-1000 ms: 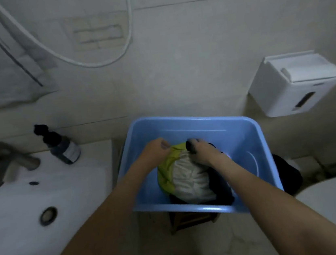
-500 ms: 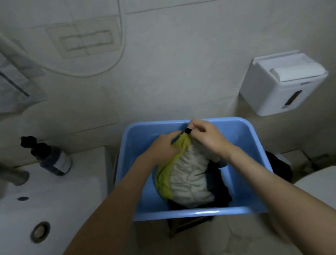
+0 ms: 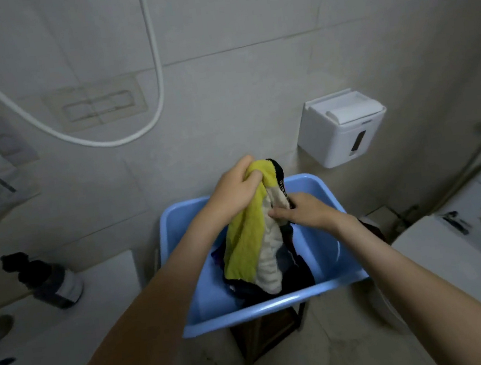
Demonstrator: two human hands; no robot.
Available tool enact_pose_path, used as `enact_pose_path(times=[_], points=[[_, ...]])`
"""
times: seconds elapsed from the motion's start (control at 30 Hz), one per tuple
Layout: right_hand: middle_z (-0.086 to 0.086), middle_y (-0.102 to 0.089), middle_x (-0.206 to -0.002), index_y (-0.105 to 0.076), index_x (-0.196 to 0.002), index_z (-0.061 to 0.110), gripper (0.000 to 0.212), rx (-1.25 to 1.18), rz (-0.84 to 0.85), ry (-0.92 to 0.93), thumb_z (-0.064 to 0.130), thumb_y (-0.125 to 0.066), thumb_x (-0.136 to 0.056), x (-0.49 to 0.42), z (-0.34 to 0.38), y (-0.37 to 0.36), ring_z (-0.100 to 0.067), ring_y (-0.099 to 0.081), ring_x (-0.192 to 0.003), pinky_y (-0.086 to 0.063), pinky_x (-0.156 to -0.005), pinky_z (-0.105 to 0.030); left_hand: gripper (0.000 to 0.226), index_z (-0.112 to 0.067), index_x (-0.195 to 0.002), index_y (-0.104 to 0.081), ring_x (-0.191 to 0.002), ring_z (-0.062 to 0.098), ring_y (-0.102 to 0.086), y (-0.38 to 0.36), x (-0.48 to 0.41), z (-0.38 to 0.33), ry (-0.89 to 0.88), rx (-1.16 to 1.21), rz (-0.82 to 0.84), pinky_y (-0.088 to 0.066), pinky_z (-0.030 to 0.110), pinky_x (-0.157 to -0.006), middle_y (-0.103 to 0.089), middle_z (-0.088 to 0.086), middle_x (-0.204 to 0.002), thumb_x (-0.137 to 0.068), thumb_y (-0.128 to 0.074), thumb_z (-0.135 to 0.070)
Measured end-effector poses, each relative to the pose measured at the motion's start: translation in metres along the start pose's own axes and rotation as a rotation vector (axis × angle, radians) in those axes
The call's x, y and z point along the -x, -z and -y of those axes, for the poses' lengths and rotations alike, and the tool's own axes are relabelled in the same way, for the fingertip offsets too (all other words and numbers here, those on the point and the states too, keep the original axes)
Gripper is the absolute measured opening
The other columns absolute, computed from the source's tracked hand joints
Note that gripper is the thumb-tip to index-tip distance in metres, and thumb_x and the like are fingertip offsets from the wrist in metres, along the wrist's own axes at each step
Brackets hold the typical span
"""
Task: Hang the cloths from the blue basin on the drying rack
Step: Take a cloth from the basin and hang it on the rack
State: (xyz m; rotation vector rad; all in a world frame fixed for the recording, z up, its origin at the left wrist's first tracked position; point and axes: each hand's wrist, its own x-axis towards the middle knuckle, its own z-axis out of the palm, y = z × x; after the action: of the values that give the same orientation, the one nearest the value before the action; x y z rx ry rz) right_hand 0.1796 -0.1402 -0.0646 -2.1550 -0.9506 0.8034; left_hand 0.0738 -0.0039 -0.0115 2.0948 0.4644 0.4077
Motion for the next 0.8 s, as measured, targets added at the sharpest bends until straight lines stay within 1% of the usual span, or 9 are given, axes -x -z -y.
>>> enact_pose_path(times=[0.07,0.17,0.23,0.33,0.43,0.5,0.63,0.7,0.8], points=[[0.010,-0.056,-0.063,-0.053,-0.069,0.028,0.027,-0.047,-0.072,-0.028,0.037,-0.055,-0.094,0.004,0.006,-0.002,-0.008,-0.054,-0.059,-0.042,-0.060,-0.022,0.013,-0.011,-0.078,-0.043,-0.066,0.018,-0.041,0.005,0.000,-0.007,-0.042,0.015,-0.057,-0.033,0.031,-0.061,-0.044,0.003,-0.067,-0.087,-0.046,-0.020],[-0.006,-0.050,-0.053,-0.048,-0.065,0.012,0.033,-0.241,-0.243,-0.014,0.021,-0.047,-0.096,0.011,0.018,0.008,-0.019,-0.044,-0.047,-0.037,-0.049,-0.027,0.016,-0.015,-0.082,-0.047,-0.067,0.013,-0.045,0.014,0.000,-0.009,-0.023,0.146,-0.029,-0.038,0.031,-0.065,-0.049,-0.003,-0.069,-0.077,-0.054,-0.029],[-0.016,-0.051,-0.053,-0.052,-0.067,0.000,0.029,-0.307,-0.373,0.024,0.014,-0.042,-0.091,0.015,0.024,0.018,-0.023,-0.045,-0.045,-0.035,-0.044,-0.027,0.034,-0.022,-0.094,-0.051,-0.078,0.010,-0.054,0.020,0.001,-0.003,0.026,0.127,0.133,-0.044,0.030,-0.073,-0.058,-0.007,-0.083,-0.067,-0.066,-0.036],[-0.014,-0.051,-0.055,-0.057,-0.077,-0.002,0.026,-0.475,-0.464,0.103,-0.005,-0.034,-0.089,0.026,0.039,0.030,-0.024,-0.044,-0.043,-0.034,-0.038,-0.025,0.066,-0.022,-0.132,-0.044,-0.107,0.015,-0.055,0.022,0.003,0.005,0.065,-0.205,0.385,-0.042,0.025,-0.084,-0.057,-0.004,-0.116,-0.074,-0.076,-0.027],[-0.012,-0.050,-0.059,-0.058,-0.077,0.004,0.032,-0.584,-0.483,0.177,-0.011,-0.031,-0.086,0.037,0.052,0.037,-0.020,-0.043,-0.047,-0.034,-0.040,-0.025,0.033,-0.015,-0.119,-0.058,-0.108,0.024,-0.058,0.016,0.005,0.002,0.064,-0.405,0.488,-0.040,0.025,-0.079,-0.062,0.009,-0.117,-0.087,-0.063,-0.021],[-0.013,-0.053,-0.064,-0.062,-0.086,0.004,0.033,-0.599,-0.512,0.202,-0.010,-0.033,-0.085,0.046,0.056,0.042,-0.019,-0.045,-0.052,-0.036,-0.043,-0.025,0.024,-0.009,-0.112,-0.063,-0.108,0.029,-0.058,0.013,0.005,-0.008,0.051,-0.432,0.438,-0.042,0.027,-0.080,-0.063,0.016,-0.118,-0.093,-0.052,-0.020],[-0.001,-0.059,-0.070,-0.060,-0.100,0.012,0.019,-0.552,-0.530,0.186,-0.002,-0.057,-0.087,0.071,0.044,0.055,-0.014,-0.054,-0.056,-0.041,-0.047,-0.021,0.028,-0.014,-0.107,-0.067,-0.109,0.027,-0.060,0.005,0.001,-0.035,0.025,-0.141,0.286,-0.045,0.030,-0.086,-0.065,0.015,-0.117,-0.087,-0.053,-0.027],[0.009,-0.067,-0.087,-0.057,-0.113,0.023,0.036,-0.463,-0.457,0.149,0.013,-0.072,-0.082,0.088,0.031,0.056,-0.004,-0.064,-0.074,-0.050,-0.060,-0.021,0.032,-0.023,-0.097,-0.068,-0.103,0.024,-0.062,-0.004,0.000,-0.053,-0.015,0.004,0.267,-0.048,0.033,-0.088,-0.068,0.010,-0.110,-0.074,-0.047,-0.034],[0.018,-0.067,-0.103,-0.055,-0.114,0.037,0.046,-0.433,-0.493,0.080,0.017,-0.076,-0.079,0.121,0.012,0.054,0.003,-0.063,-0.094,-0.050,-0.078,-0.017,0.022,-0.022,-0.097,-0.065,-0.103,0.022,-0.061,-0.029,0.002,-0.086,-0.103,0.112,0.343,-0.049,0.033,-0.091,-0.067,0.003,-0.103,-0.084,-0.048,-0.019]])
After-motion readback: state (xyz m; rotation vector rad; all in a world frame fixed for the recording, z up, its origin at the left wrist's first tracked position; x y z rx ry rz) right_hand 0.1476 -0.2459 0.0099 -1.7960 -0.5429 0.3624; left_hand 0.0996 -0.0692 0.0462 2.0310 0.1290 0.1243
